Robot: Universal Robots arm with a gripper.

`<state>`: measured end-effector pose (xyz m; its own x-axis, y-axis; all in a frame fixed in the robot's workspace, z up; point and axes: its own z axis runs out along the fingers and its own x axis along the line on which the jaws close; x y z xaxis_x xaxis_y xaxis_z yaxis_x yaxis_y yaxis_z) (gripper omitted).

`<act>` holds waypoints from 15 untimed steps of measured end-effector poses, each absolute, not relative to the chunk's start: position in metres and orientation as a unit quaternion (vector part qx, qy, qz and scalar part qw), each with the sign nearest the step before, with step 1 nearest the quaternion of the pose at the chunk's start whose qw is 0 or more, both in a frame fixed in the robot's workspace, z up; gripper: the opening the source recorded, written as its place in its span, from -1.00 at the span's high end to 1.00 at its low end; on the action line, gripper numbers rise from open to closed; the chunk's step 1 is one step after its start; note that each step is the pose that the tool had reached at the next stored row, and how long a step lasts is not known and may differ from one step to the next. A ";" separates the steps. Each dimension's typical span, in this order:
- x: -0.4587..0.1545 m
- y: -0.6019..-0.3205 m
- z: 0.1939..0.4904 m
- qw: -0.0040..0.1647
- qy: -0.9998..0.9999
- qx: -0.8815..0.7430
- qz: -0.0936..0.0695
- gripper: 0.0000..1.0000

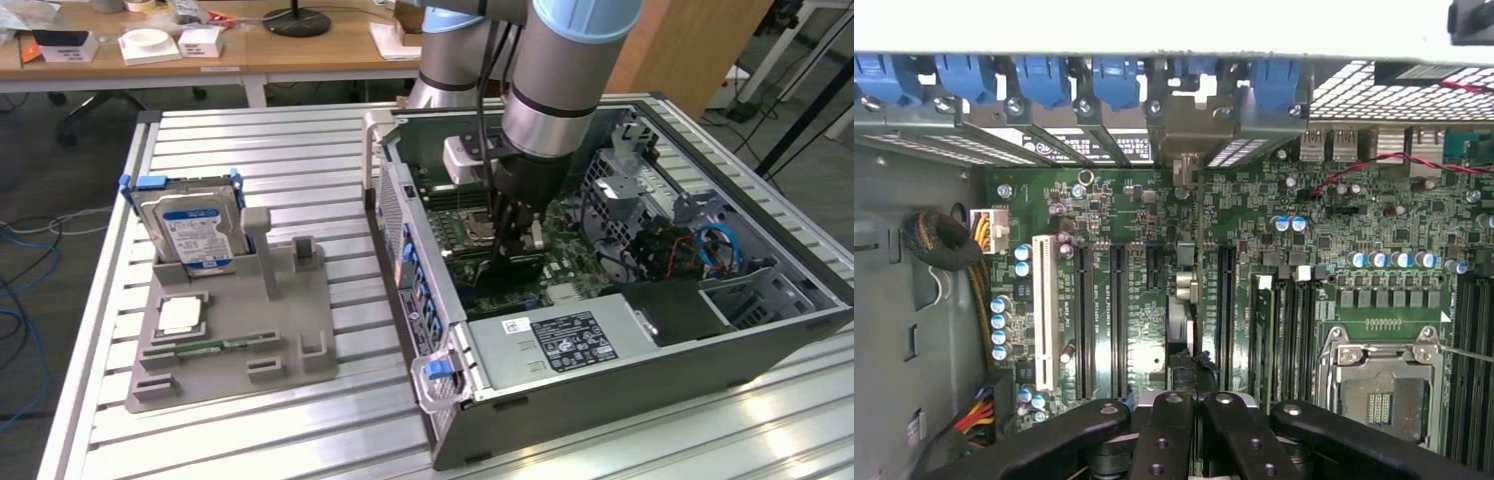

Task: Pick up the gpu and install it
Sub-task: 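Press down on the gpu until it lock into place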

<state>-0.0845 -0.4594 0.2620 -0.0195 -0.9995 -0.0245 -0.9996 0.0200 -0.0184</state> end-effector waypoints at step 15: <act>-0.099 -0.461 0.274 0.014 0.714 -0.700 0.002 0.79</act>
<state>-0.0995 -0.4606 0.2743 -0.0194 -0.9996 -0.0226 -0.9996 0.0199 -0.0177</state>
